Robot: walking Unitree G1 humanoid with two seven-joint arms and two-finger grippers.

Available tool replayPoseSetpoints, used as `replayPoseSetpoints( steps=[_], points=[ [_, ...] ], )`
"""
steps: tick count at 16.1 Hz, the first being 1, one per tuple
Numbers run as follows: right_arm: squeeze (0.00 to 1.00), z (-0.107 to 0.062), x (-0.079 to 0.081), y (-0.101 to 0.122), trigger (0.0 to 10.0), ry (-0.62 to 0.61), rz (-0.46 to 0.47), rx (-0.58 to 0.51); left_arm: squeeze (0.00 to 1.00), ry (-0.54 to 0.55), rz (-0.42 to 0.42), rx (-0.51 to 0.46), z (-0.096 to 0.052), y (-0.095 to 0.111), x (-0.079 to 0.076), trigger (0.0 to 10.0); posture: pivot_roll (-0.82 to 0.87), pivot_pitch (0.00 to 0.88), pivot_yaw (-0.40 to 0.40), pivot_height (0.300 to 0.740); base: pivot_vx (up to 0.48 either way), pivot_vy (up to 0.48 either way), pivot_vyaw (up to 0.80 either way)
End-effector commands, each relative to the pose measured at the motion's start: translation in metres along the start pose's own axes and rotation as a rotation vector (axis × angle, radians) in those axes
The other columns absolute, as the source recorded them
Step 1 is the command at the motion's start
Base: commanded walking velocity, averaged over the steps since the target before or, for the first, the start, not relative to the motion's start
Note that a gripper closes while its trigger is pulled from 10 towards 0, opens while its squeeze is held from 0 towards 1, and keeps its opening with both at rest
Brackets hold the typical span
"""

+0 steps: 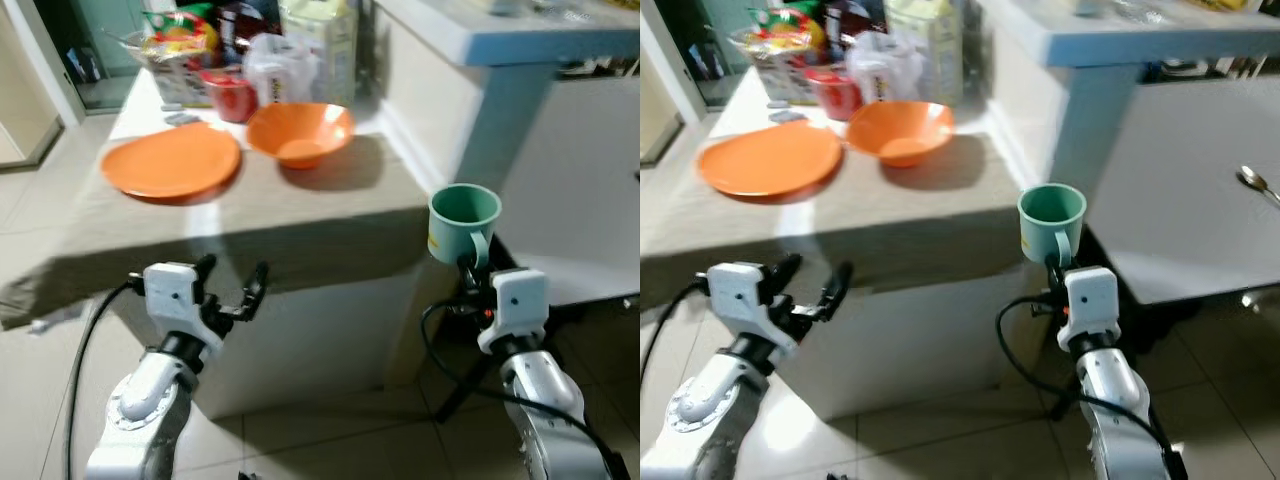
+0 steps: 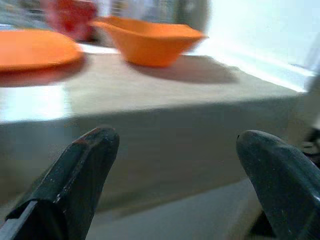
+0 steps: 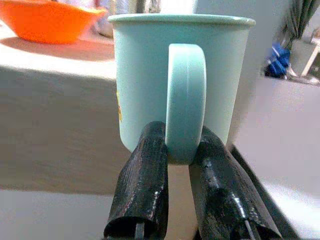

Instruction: Setting the table

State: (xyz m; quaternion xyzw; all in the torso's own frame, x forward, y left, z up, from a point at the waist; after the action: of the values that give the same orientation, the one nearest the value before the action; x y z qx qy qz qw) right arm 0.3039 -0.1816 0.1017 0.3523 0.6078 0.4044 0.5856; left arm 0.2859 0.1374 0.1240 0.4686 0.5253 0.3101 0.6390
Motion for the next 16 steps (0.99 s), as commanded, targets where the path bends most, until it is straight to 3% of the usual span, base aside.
replayPoseSetpoints(
  steps=[1, 13, 16],
  points=[
    [0.0, 0.006, 0.002, 0.005, 0.0, 0.008, -0.008, -0.009, 0.0, 0.005, 0.024, -0.01, 0.004, 0.003, 0.0, 10.0, -0.13, 0.0, 0.044, 0.731, 0.0, -0.48, 0.0],
    [0.0, 0.019, 0.009, 0.008, 0.0, 0.022, -0.04, -0.008, 0.0, -0.022, 0.034, -0.047, 0.015, 0.013, -0.015, 10.0, -0.11, 0.0, 0.048, 0.731, 0.0, -0.48, 0.0],
    [0.0, 0.022, 0.008, 0.009, 0.0, 0.015, -0.043, -0.004, 0.0, -0.024, 0.046, -0.039, 0.02, 0.012, -0.015, 10.0, -0.11, 0.0, 0.063, 0.731, 0.0, -0.48, 0.8]
  ],
)
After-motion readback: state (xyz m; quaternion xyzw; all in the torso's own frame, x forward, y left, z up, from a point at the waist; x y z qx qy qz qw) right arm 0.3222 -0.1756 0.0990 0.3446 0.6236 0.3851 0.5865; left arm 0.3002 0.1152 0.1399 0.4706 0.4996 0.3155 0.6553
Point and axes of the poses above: a point about 5 cm out from each wrist's last joint towards the gripper, its own z axis pointing out of the wrist towards the gripper, its own y axis along the axis of the wrist's last joint, x = y × z, the point moved 6 cm from there along z, pointing out of the wrist towards the gripper, and after that the axes turned 14 degrees about -z, right-handed, at the moved point
